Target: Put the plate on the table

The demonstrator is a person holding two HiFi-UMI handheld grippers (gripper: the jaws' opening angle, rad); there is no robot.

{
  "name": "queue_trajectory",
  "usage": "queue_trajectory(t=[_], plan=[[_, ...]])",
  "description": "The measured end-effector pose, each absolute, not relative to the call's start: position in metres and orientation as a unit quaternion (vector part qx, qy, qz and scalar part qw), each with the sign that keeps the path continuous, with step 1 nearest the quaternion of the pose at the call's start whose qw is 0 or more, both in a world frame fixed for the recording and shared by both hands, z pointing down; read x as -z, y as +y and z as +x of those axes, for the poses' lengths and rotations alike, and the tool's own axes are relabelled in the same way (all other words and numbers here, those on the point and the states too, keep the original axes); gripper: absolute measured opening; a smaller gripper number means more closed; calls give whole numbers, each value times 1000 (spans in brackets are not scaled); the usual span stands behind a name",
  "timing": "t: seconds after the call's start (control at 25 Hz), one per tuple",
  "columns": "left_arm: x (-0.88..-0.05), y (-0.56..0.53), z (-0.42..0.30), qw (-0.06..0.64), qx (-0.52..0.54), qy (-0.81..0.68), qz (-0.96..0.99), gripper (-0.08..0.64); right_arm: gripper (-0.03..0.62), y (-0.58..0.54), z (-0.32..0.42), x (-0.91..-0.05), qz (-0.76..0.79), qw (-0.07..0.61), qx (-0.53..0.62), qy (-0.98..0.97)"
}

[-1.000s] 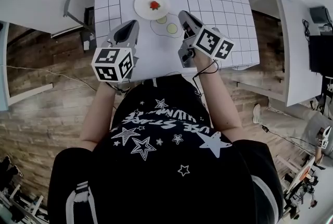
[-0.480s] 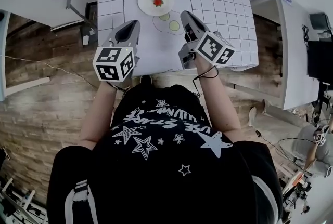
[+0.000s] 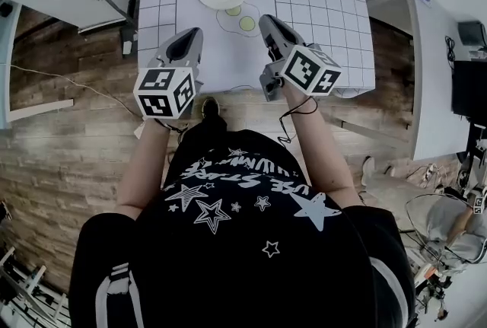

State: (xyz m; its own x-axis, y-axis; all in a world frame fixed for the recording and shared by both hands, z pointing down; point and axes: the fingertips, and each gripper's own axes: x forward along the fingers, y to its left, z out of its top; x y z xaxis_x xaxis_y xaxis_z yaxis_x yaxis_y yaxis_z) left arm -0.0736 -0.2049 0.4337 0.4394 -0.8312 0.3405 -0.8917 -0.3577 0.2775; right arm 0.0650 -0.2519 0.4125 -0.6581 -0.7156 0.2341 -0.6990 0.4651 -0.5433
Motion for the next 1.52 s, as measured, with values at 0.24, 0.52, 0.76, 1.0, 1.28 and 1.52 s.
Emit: queue_trajectory(t=[0.24, 0.52, 0.76, 1.0, 1.28, 1.52], plan=[[-428, -163, -46, 207, -74, -531, 818, 9, 35, -212, 91, -409, -401, 7, 303, 865], [-407, -151, -28, 197, -72, -540, 815, 9, 32, -201, 108, -388, -392, 10, 287, 874], [-405, -123, -6, 182, -64, -550, 813, 9, 23, -176, 133, -389, -389, 8, 271, 880], [-392, -114, 8, 174, -55, -556, 811, 9, 22, -170, 151, -381, -389, 7, 262, 883], [-373, -126, 15, 173, -64, -558, 809, 9, 20, -180, 167, -369, -392, 10, 271, 879], [-401, -82, 12, 164, -32, -555, 815, 9, 20, -136, 167, -392, -402, 9, 242, 883]])
